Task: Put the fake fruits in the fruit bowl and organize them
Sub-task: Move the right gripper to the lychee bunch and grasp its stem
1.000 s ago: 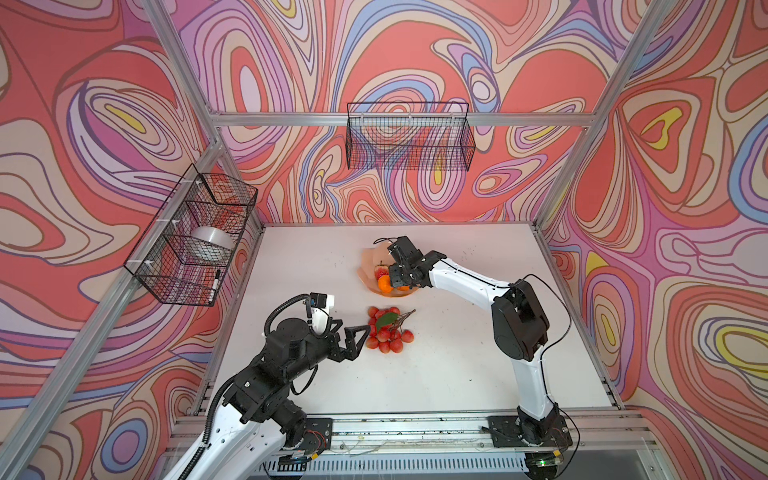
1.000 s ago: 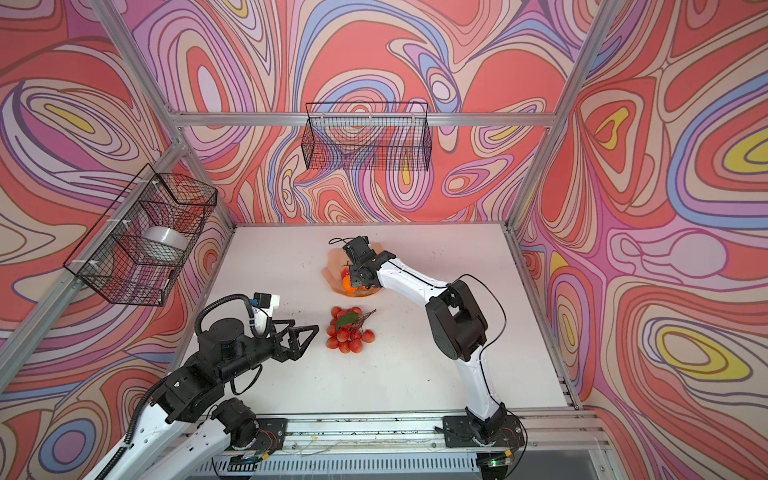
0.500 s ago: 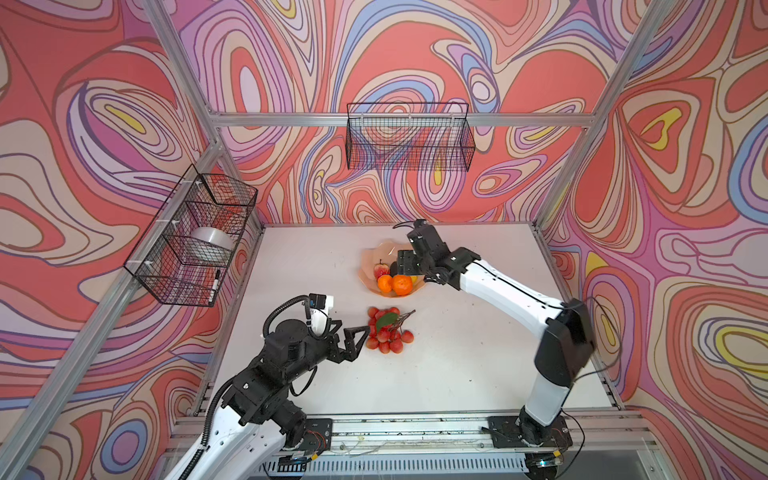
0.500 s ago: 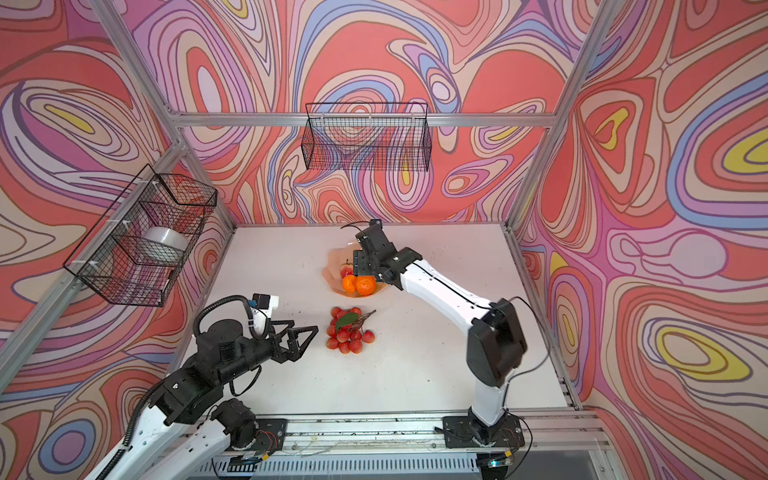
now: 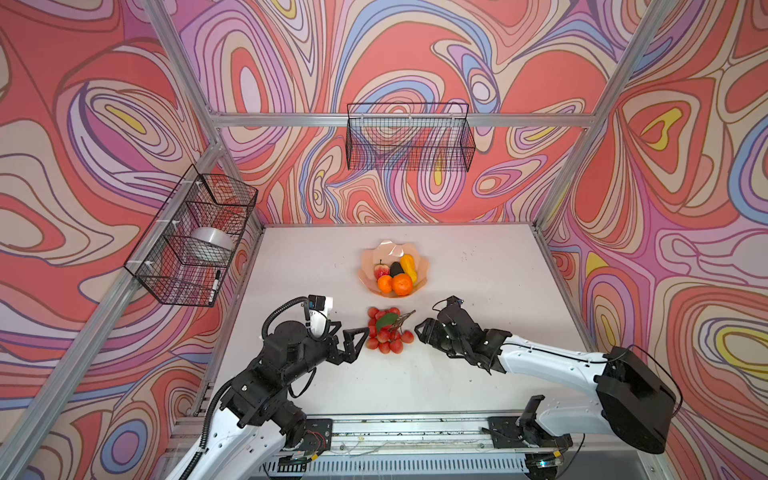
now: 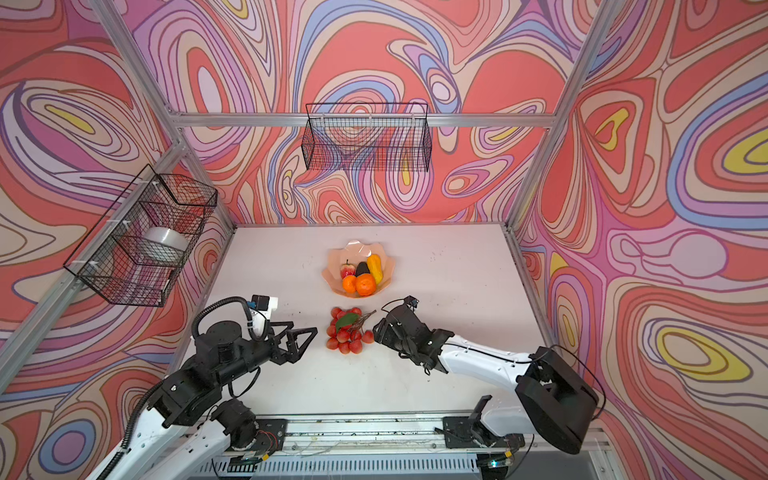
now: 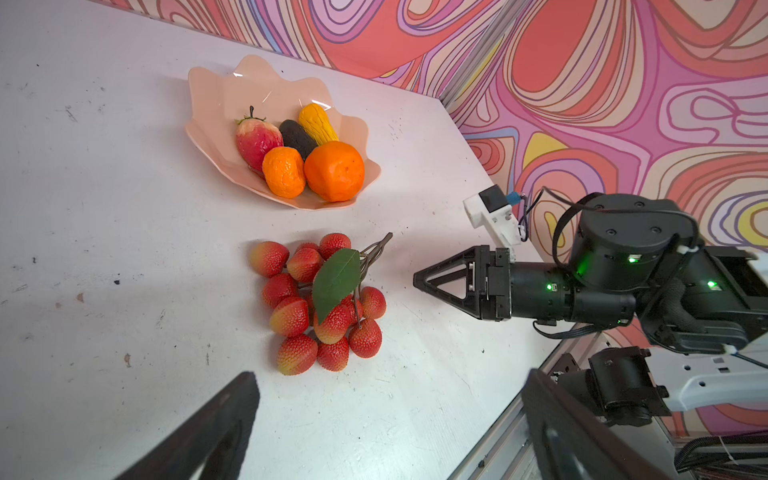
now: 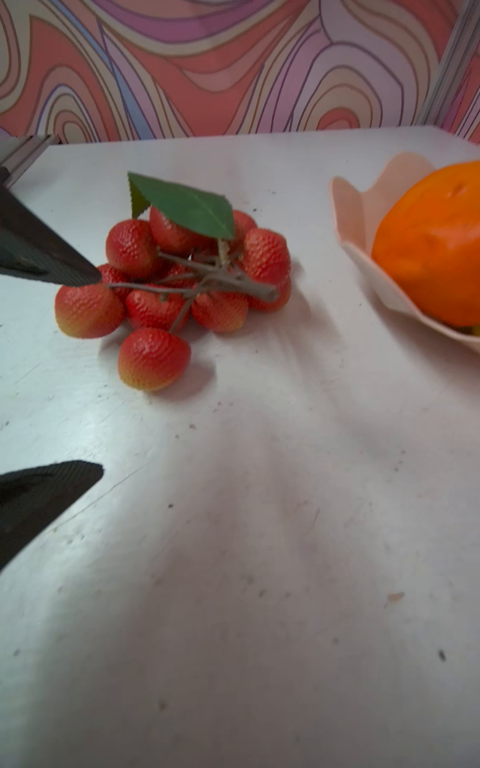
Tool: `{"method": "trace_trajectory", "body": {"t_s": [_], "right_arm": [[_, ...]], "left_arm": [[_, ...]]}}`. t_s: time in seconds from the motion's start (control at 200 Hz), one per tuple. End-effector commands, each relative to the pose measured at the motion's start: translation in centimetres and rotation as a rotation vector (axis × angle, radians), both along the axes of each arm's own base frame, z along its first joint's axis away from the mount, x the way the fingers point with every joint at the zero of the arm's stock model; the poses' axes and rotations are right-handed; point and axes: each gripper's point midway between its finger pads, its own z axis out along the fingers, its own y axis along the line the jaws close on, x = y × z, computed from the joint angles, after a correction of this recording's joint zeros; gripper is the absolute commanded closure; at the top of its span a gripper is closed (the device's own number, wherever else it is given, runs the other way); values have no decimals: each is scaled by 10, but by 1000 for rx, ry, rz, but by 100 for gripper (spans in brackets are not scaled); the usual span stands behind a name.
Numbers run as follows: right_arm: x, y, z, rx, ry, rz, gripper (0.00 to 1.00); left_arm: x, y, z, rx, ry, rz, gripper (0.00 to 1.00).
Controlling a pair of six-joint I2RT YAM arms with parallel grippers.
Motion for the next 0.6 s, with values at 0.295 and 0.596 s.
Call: {"method": "trace_trajectory", "body": {"t_s": [0.295, 0.596], "right_arm": [[39, 46, 19, 133, -26, -47, 36], [47, 46, -9, 98, 38, -114, 45]], "left_arm": [[-5, 3, 4, -1, -1, -6, 0], [-6, 3, 3, 0, 2, -3, 0]]}}
